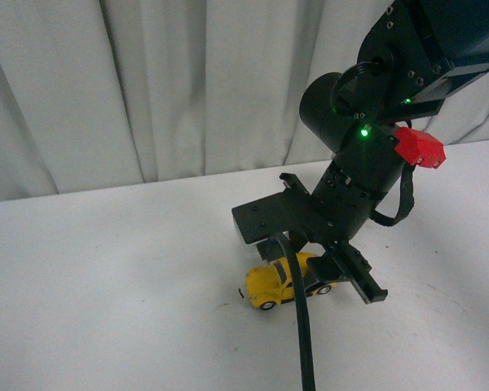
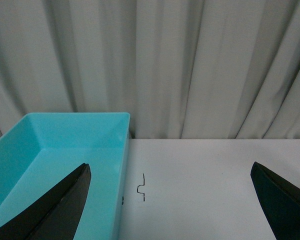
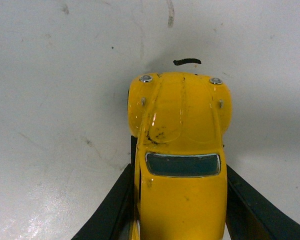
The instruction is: Wind up and store yellow beetle toy
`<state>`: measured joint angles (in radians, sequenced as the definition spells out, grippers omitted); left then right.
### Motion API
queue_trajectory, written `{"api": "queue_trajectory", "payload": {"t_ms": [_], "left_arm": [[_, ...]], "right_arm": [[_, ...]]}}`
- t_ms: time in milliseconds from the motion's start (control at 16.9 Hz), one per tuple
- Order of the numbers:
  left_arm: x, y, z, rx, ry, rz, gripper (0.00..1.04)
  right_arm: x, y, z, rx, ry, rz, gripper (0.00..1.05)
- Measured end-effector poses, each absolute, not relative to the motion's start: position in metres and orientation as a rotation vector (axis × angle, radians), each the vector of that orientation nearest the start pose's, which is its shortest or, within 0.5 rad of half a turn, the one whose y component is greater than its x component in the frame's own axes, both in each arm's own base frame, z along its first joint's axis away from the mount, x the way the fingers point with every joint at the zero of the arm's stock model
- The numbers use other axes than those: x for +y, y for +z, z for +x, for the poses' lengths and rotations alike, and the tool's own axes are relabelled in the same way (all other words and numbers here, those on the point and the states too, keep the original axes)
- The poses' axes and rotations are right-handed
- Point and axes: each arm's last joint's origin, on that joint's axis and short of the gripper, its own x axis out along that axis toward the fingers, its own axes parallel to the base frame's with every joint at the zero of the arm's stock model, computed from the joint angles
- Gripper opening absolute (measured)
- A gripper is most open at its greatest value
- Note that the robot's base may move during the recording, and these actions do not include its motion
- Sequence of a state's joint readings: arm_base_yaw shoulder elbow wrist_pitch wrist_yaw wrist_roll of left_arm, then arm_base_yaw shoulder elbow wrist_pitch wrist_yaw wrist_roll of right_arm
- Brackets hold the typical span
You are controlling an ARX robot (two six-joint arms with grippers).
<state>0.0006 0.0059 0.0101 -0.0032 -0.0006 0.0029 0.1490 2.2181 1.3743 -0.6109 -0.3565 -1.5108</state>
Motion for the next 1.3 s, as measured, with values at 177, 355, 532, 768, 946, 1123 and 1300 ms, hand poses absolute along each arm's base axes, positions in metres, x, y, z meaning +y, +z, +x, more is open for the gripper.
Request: {"api": "queue_trajectory", "payload": {"t_ms": [177, 355, 532, 768, 946, 1123, 1300], "left_arm": [[0.000, 0.166, 0.097, -0.001, 0.001, 0.003, 0.98], [0.000, 0.166, 0.097, -0.001, 0.001, 0.003, 0.98], [0.000, 0.166, 0.097, -0.001, 0.001, 0.003, 0.98], [0.000, 0.166, 0.097, -0.001, 0.001, 0.003, 0.98], [0.000, 0.166, 0.097, -0.001, 0.001, 0.003, 0.98], [0.000, 0.166, 0.097, -0.001, 0.001, 0.003, 0.98], [0.000, 0.166, 0.097, -0.001, 0.001, 0.003, 0.98]], "right_arm": [[0.062, 0.075, 0.393, 0.814, 1.387, -1.049, 0.42], [0.055, 0.073, 0.393, 0.797, 1.390, -1.041, 0.42], [0.036, 0.069, 0.390, 0.762, 1.391, -1.036, 0.42], [0.016, 0.069, 0.386, 0.752, 1.370, -1.035, 0.42], [0.003, 0.068, 0.383, 0.755, 1.355, -1.036, 0.42], [-0.010, 0.068, 0.379, 0.761, 1.339, -1.030, 0.42], [-0.030, 0.067, 0.373, 0.792, 1.303, -0.996, 0.42]]}}
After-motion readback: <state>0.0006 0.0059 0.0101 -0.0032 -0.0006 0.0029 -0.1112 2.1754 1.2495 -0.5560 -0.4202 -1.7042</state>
